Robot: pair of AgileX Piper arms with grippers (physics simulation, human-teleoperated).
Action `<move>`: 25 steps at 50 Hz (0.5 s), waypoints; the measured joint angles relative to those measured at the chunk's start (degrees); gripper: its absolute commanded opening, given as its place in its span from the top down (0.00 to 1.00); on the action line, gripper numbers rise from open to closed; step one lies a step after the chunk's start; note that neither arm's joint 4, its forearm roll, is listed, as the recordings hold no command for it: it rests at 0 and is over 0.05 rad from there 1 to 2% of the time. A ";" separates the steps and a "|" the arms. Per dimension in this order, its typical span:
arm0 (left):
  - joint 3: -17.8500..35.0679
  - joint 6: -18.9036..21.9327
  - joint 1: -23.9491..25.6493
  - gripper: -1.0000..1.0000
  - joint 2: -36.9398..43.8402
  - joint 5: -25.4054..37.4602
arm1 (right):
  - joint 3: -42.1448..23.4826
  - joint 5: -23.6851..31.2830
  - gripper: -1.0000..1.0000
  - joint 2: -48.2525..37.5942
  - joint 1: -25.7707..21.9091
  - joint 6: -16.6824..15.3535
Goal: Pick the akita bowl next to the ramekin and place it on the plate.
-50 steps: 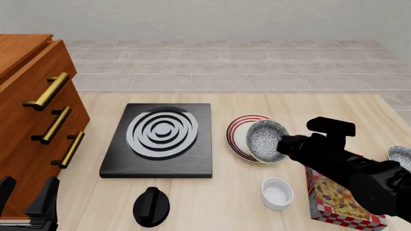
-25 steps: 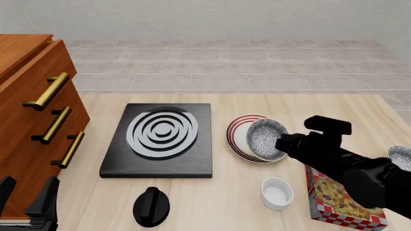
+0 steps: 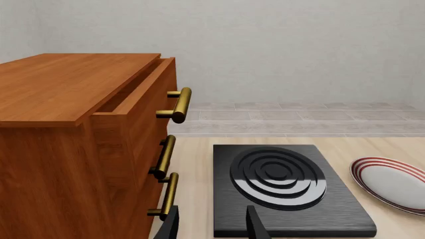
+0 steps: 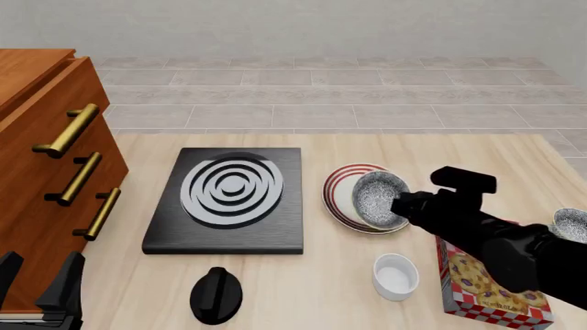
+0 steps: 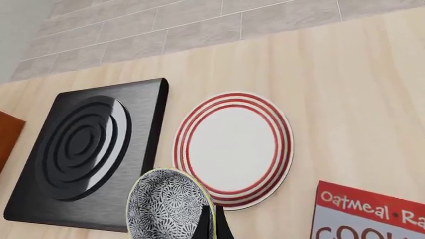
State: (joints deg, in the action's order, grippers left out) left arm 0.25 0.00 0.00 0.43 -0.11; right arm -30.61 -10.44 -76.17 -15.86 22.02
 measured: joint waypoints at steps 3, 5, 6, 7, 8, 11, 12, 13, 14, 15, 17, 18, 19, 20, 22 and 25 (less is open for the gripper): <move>0.00 0.00 0.00 0.00 0.00 0.00 | -0.07 -0.29 1.00 -0.44 0.07 -0.05; 0.00 0.00 0.00 0.00 0.00 0.00 | -0.12 -0.46 1.00 -0.72 0.13 -0.08; 0.00 0.00 0.00 0.00 0.00 0.00 | -0.13 -0.56 1.00 -0.86 0.15 -0.09; 0.00 0.00 0.00 0.00 0.00 0.00 | -0.16 -0.64 1.00 -0.99 0.17 -0.11; 0.00 0.00 0.00 0.00 0.00 0.00 | -0.18 -0.72 1.00 -1.13 0.19 -0.12; 0.00 0.00 0.00 0.00 0.00 0.00 | -0.25 -0.99 1.00 -1.54 0.25 -0.16; 0.00 0.00 0.00 0.00 0.00 0.00 | -0.27 -1.07 1.00 -1.68 0.28 -0.17; 0.00 0.00 0.00 0.00 0.00 0.00 | -0.30 -1.17 1.00 -1.84 0.32 -0.19; 0.00 0.00 0.00 0.00 0.00 0.00 | -0.33 -1.26 1.00 -2.02 0.37 -0.21; 0.00 0.00 0.00 0.00 0.00 0.00 | -0.36 -1.35 1.00 -2.18 0.40 -0.24; 0.00 0.00 0.00 0.00 0.00 0.00 | -0.39 -1.53 1.00 -2.47 0.48 -0.27; 0.00 0.00 0.00 0.00 0.00 0.00 | -0.40 -1.63 1.00 -2.62 0.51 -0.29; 0.00 0.00 0.00 0.00 0.00 0.00 | -0.41 -1.74 1.00 -2.77 0.56 -0.32; 0.00 0.00 0.00 0.00 0.00 0.00 | -0.43 -1.84 1.00 -2.93 0.61 -0.35; 0.00 0.00 0.00 0.00 0.00 0.00 | -0.49 -2.01 1.00 -3.21 0.69 -0.40; 0.00 0.00 0.00 0.00 0.00 0.00 | -0.57 -2.29 1.00 -3.63 0.78 -0.46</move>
State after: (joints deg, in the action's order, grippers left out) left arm 0.25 0.00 0.00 0.43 -0.11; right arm -31.18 -12.73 -79.80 -15.09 21.56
